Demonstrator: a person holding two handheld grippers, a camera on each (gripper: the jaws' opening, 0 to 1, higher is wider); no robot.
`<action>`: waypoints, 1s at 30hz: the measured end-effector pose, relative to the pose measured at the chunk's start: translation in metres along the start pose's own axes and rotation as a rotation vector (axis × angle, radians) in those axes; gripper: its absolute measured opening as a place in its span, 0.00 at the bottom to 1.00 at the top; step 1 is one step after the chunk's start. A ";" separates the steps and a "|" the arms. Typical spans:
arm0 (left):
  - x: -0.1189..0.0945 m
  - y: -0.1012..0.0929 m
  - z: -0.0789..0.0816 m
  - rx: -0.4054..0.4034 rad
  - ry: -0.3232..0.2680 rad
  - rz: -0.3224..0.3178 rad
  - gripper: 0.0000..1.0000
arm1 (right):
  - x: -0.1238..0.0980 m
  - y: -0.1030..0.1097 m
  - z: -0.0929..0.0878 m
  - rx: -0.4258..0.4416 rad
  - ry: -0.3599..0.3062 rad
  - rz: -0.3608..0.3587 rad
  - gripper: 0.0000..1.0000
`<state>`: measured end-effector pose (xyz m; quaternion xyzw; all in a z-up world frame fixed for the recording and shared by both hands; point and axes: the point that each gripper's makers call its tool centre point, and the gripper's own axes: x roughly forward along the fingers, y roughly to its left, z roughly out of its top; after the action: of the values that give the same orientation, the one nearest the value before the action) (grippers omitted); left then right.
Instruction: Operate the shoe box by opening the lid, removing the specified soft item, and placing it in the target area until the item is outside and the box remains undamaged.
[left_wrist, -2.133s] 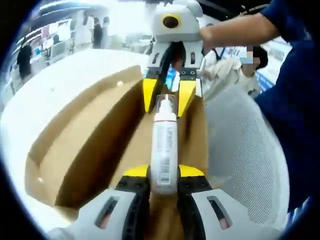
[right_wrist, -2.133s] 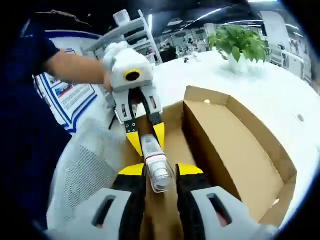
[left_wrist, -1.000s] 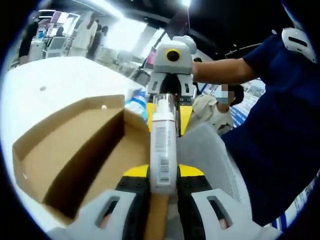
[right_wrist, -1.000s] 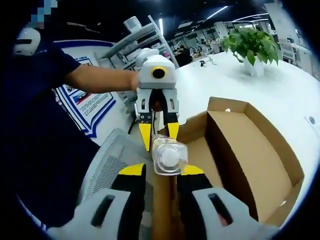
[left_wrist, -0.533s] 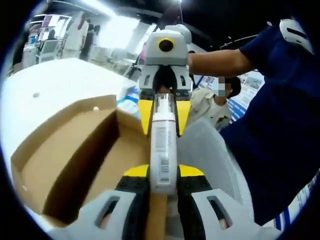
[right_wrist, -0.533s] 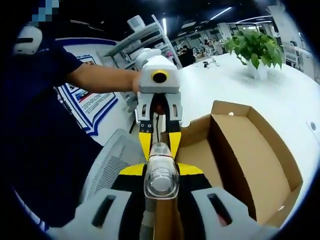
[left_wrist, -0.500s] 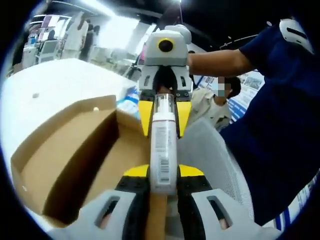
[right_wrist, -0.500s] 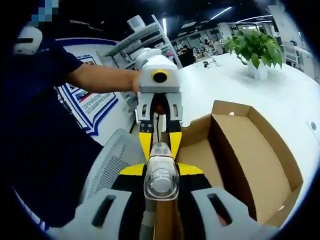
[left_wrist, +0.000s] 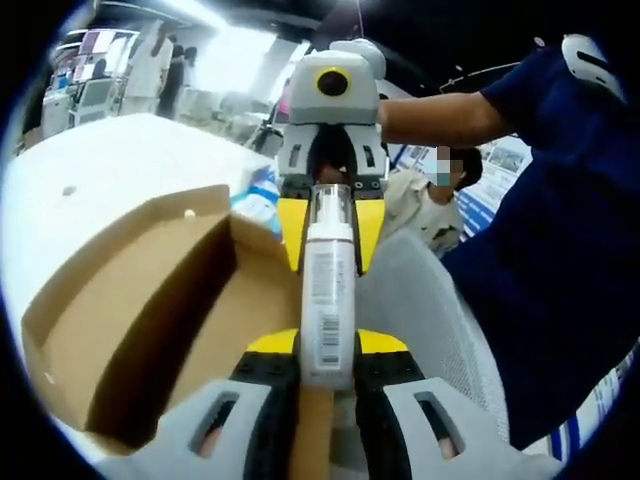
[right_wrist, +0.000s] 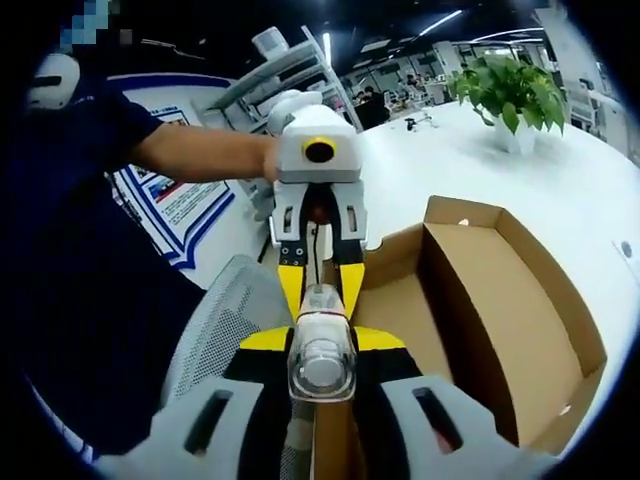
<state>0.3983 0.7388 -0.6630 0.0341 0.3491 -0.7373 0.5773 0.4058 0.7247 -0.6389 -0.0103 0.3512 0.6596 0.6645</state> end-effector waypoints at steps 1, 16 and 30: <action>0.000 0.000 0.000 -0.004 0.000 0.000 0.17 | 0.000 0.000 -0.001 0.007 0.002 0.000 0.19; 0.004 0.001 0.000 -0.045 -0.034 0.023 0.19 | -0.003 0.001 0.000 -0.006 0.007 -0.028 0.19; -0.047 0.032 -0.003 -0.131 -0.147 0.454 0.16 | -0.035 -0.015 0.004 -0.013 -0.003 -0.120 0.19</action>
<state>0.4410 0.7764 -0.6586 0.0207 0.3366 -0.5650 0.7530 0.4245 0.6940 -0.6261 -0.0343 0.3447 0.6209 0.7032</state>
